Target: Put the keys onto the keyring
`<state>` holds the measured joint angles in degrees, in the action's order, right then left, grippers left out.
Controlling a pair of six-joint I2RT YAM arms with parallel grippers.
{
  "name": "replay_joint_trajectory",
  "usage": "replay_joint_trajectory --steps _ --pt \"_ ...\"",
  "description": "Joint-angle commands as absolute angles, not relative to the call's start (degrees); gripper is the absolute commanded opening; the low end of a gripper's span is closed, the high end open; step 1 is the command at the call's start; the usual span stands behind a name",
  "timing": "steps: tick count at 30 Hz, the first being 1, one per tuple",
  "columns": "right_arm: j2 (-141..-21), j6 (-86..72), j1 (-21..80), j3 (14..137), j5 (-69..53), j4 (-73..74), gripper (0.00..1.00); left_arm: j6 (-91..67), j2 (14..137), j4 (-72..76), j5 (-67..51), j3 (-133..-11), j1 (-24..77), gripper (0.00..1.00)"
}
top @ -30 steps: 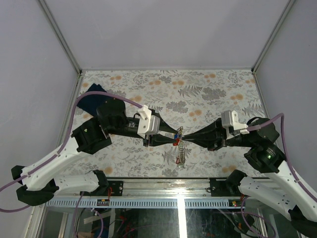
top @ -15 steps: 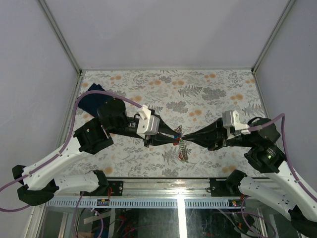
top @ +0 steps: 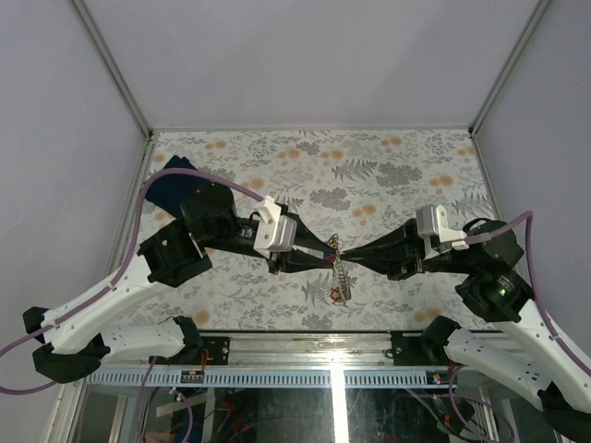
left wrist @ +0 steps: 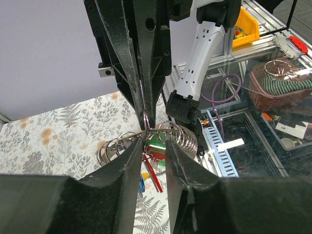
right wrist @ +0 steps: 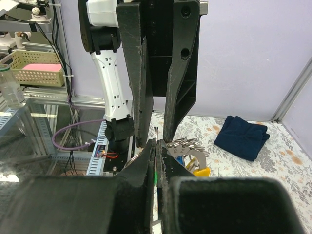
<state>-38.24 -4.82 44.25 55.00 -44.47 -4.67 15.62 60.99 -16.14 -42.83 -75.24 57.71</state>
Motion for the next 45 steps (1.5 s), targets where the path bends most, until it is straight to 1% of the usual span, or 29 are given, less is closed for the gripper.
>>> replay_joint_trajectory --steps 1,5,7,8,13,15,23,45 --pt "-37.9 -5.9 44.3 57.6 -43.6 -11.3 0.00 15.4 61.4 -12.9 -43.1 -74.6 57.7 0.27" --pt "-37.9 -6.4 44.2 57.3 -43.9 -11.9 0.00 15.7 61.5 -13.2 -42.2 -74.7 57.7 0.27" --pt "-37.9 -6.6 44.3 57.2 -43.9 -12.0 0.00 15.8 61.6 -13.2 -42.0 -74.7 57.7 0.23" --pt "-37.9 -6.7 44.2 57.2 -43.9 -12.0 0.00 15.8 61.5 -13.1 -41.8 -74.8 57.7 0.21" --pt "-37.4 -6.5 44.2 56.7 -43.2 -11.9 0.00 15.8 61.3 -12.6 -41.2 -74.7 57.7 0.03" --pt "-37.1 -6.4 44.3 56.5 -42.7 -11.9 0.00 15.8 61.2 -12.4 -41.1 -74.6 57.7 0.00" --pt "-35.7 -5.5 44.3 56.6 -41.2 -10.8 0.00 15.8 59.3 -12.5 -38.4 -73.7 57.7 0.00" --pt "-34.7 -4.6 44.3 57.4 -43.4 -8.2 0.00 15.5 57.4 -12.1 -33.7 -72.8 57.7 0.00"
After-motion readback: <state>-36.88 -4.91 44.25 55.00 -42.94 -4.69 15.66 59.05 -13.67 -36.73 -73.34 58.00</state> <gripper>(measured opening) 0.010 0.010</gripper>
